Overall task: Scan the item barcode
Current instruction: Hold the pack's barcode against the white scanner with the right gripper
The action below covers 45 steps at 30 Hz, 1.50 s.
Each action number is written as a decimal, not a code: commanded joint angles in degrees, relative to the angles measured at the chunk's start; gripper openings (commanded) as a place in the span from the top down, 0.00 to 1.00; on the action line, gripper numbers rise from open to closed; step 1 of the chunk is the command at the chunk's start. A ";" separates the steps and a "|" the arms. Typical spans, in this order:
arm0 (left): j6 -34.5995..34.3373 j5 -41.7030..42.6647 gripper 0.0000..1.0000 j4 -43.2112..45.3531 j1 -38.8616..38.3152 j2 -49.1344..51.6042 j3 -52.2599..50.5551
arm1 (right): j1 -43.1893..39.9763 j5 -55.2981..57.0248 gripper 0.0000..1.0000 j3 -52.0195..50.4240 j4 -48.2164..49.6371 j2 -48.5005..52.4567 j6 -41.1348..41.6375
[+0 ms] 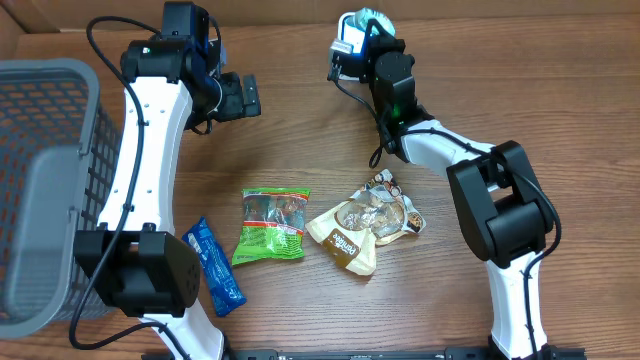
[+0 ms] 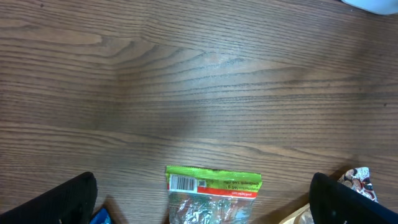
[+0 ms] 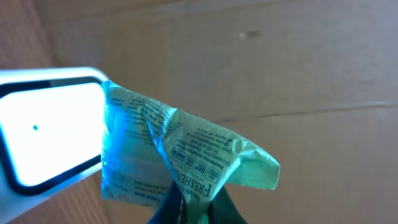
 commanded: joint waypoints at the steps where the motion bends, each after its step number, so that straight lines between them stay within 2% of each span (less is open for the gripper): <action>1: 1.29 0.57 0.00 -0.04 -0.11 0.15 0.70 | -0.50 -0.46 0.96 0.66 1.14 -0.07 -1.42; 14: 1.29 0.57 0.00 -0.07 -0.11 0.15 0.70 | -1.07 -0.83 0.96 0.66 4.55 -0.04 -1.11; 21: 1.29 0.57 0.00 -0.07 -0.11 0.15 0.70 | -1.07 -3.02 0.96 0.66 6.05 -0.04 -7.72; 32: 1.29 0.57 0.00 -0.07 -0.11 0.15 0.70 | -1.07 -3.04 0.96 0.63 1.86 0.17 -5.05; 45: 1.27 0.57 0.00 -0.07 -0.11 0.15 0.70 | -0.42 -2.80 0.96 0.63 3.78 0.33 -5.09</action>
